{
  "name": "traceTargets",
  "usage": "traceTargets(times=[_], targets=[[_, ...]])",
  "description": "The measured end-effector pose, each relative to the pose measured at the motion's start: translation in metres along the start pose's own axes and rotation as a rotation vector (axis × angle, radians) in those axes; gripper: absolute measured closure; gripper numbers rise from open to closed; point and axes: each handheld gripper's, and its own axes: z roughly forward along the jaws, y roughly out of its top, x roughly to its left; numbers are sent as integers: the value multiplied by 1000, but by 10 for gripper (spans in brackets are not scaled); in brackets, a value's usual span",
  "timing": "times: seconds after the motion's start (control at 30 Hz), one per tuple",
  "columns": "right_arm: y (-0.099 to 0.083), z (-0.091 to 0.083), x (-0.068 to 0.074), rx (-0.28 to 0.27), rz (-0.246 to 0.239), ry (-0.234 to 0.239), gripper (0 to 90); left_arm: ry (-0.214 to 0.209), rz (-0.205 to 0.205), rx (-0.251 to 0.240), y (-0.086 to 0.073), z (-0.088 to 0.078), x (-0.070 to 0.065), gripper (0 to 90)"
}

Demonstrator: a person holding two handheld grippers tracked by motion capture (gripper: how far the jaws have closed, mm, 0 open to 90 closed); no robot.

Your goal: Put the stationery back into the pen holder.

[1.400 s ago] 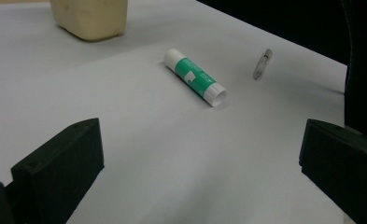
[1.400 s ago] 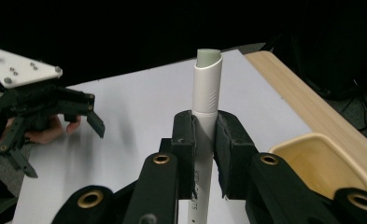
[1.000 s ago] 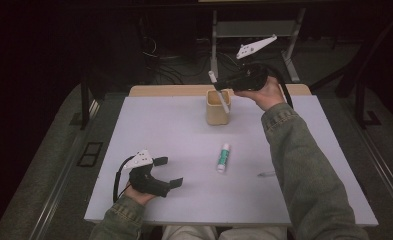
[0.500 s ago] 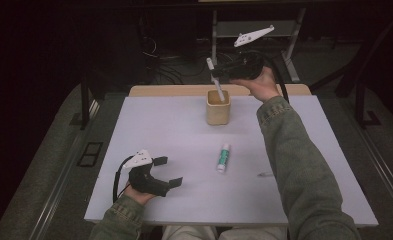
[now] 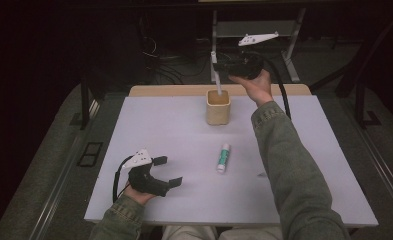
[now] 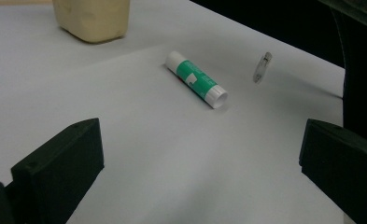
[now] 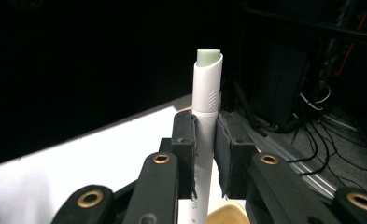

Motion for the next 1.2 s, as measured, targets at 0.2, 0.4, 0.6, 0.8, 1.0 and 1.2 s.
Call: traceTargets(times=[0.2, 0.4, 0.6, 0.8, 1.0, 1.2], targets=[[-12, 5, -5, -28, 45, -37, 778, 7, -1, -3, 0, -1, 1, 0], [-33, 13, -13, -16, 94, -66, 778, 12, -3, -3, 0, -1, 2, 0], [-50, 19, -17, 5, 113, -81, 778, 13, -3, -4, 0, 0, 3, 0], [-61, 23, -19, 17, 124, -79, 778, 12, 0, 2, 0, 0, 3, 0], [-73, 29, -21, 41, 132, -81, 777, 10, -3, -3, 0, 0, 2, 0], [-82, 34, -22, 52, 145, -80, 777, 9, 0, 2, 0, 0, 2, 0]])
